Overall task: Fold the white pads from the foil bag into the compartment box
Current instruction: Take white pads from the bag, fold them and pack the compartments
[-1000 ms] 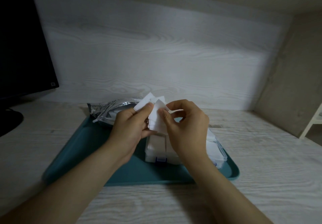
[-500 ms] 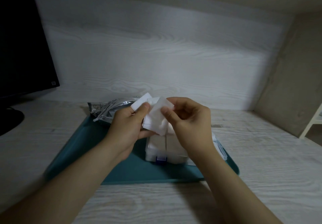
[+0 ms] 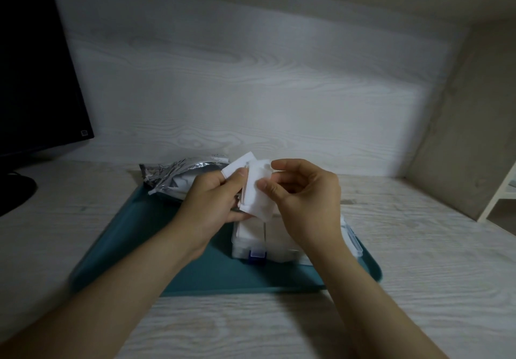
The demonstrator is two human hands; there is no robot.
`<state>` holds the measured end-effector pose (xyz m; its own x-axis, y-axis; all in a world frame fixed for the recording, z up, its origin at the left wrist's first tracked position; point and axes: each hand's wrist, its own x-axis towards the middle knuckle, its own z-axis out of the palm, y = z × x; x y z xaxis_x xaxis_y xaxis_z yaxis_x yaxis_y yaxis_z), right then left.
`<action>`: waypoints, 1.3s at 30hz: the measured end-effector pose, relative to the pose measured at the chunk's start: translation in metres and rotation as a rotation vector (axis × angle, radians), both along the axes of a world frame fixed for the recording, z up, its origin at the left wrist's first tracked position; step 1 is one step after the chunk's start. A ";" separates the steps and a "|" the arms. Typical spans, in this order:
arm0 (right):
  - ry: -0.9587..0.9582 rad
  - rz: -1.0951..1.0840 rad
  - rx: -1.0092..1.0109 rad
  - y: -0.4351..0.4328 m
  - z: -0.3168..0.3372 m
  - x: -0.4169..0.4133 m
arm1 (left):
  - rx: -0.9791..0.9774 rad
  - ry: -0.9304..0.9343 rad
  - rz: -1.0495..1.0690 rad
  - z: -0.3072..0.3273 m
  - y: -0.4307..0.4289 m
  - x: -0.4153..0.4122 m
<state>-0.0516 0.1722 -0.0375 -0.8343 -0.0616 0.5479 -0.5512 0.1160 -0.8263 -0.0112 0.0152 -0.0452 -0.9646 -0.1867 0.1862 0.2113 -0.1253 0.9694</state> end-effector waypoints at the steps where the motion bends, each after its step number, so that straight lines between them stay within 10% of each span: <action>1: 0.005 -0.004 -0.005 0.000 0.000 0.000 | -0.001 0.003 -0.001 0.000 0.000 0.001; 21: -0.070 -0.030 0.085 0.002 0.002 0.000 | -0.171 0.079 -0.063 -0.001 -0.003 0.004; 29: -0.232 0.112 -0.167 0.006 0.006 -0.002 | -0.245 0.096 -0.007 -0.004 -0.006 -0.001; 39: 0.008 -0.024 -0.352 0.010 0.012 0.001 | -0.161 0.049 0.013 -0.004 -0.009 -0.003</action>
<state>-0.0502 0.1820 -0.0256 -0.8286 0.1517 0.5390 -0.5587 -0.1620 -0.8134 -0.0141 0.0058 -0.0491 -0.9513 -0.1633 0.2614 0.2594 0.0344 0.9652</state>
